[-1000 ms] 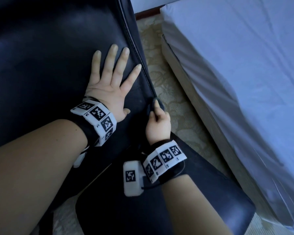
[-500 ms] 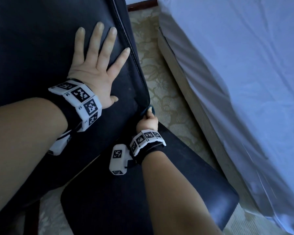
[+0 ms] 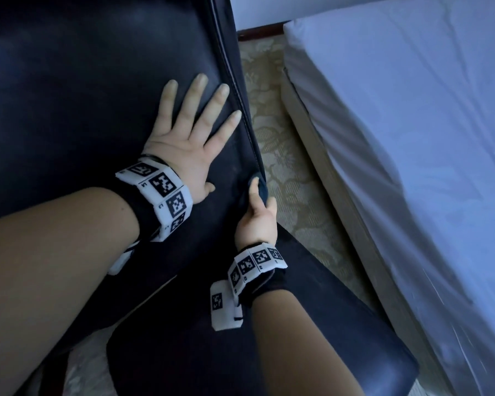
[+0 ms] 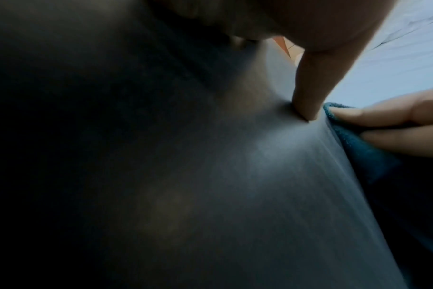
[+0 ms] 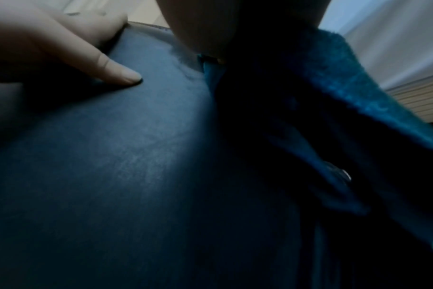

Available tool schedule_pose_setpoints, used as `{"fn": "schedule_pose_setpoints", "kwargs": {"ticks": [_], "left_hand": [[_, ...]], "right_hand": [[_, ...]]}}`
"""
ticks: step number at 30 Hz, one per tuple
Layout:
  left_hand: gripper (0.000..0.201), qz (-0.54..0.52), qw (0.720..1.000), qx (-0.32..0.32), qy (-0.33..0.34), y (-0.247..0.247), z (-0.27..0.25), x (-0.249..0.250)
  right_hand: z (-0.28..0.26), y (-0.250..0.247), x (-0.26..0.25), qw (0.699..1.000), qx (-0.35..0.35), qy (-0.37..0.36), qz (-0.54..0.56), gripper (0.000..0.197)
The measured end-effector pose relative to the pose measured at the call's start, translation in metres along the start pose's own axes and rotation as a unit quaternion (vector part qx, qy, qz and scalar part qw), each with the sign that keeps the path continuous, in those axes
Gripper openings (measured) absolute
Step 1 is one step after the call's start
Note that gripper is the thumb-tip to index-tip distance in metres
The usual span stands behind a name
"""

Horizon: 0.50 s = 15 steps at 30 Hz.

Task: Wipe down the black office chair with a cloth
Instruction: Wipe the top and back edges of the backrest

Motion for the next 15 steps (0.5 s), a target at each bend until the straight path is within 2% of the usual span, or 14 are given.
{"fn": "schedule_pose_setpoints", "kwargs": {"ticks": [3,6,9,11,15], "left_hand": [[0.116,-0.017,1.0,0.002,0.0,0.0,-0.002,0.001],[0.116,-0.02,1.0,0.009,0.001,0.001,-0.003,0.002],[0.117,-0.02,1.0,0.015,0.004,0.0,-0.004,0.004],[0.119,-0.019,1.0,0.017,0.002,-0.001,-0.004,0.003],[0.119,0.005,1.0,0.002,-0.013,0.004,-0.001,0.003]], "right_hand": [[-0.007,-0.011,-0.011,0.999,0.043,-0.031,-0.004,0.067],[-0.018,-0.034,-0.058,0.98,0.125,-0.156,0.01,0.065],[-0.006,-0.038,-0.089,0.969,0.114,-0.22,-0.016,0.064],[0.004,-0.034,-0.081,0.973,0.091,-0.208,-0.035,0.066],[0.02,-0.019,-0.023,0.994,0.027,-0.106,-0.019,0.07]]}}
Point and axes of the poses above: each hand's wrist, its own z-axis towards the middle knuckle, its own y-axis out of the palm, x = y × z, the point moved 9 cm from there along z, towards the middle knuckle, and after that the axes turned 8 degrees about y, right-handed, at the moved point
